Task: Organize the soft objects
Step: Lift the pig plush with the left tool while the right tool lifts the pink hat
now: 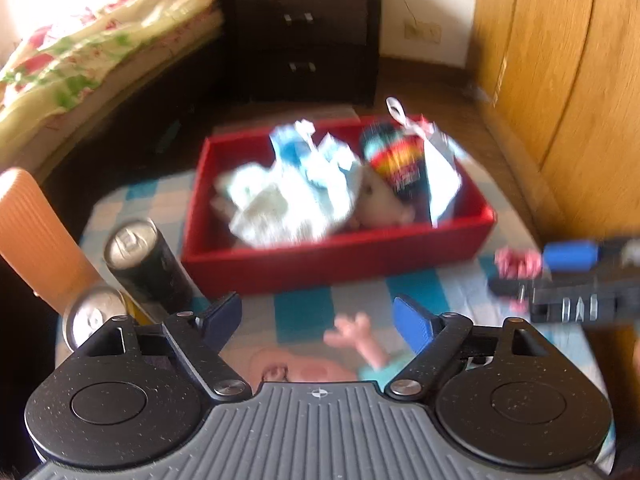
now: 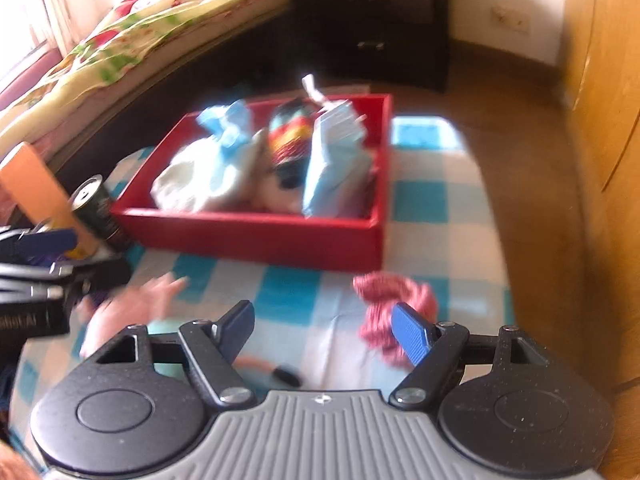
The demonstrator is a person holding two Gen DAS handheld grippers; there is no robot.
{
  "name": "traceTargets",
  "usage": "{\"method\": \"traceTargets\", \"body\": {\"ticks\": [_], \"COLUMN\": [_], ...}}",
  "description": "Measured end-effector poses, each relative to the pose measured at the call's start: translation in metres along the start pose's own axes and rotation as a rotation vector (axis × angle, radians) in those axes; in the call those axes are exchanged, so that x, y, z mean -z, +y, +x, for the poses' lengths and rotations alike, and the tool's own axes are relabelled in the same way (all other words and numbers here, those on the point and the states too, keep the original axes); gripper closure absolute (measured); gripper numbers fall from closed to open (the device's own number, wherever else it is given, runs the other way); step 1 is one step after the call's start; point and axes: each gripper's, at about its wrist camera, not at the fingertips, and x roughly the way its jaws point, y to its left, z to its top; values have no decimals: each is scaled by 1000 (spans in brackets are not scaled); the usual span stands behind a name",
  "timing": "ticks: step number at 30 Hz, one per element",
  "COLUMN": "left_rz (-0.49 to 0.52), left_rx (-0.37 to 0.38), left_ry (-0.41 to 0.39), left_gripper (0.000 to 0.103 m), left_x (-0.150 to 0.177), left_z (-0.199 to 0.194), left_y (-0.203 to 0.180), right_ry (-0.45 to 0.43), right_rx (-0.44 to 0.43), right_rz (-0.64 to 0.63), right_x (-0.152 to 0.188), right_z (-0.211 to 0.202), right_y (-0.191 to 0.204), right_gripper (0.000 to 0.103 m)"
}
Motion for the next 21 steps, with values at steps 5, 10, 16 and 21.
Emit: {"method": "traceTargets", "body": {"ticks": [5,10,16,21], "left_rz": [-115,-254,-475,-322], "left_rx": [82,81,50,-18], "left_ry": [52,109,154,118], "left_gripper": [20,21,18,15], "left_x": [19,34,32,25], "left_z": [-18,-15,21,38], "left_y": [20,26,24,1], "right_ry": [116,188,178,176], "right_rx": [57,70,67,49], "right_rz": [-82,-140,-127,-135], "right_x": [2,12,17,18], "right_z": [26,53,56,52], "right_y": [-30,-26,-19,-10], "right_gripper": [41,43,78,87]}}
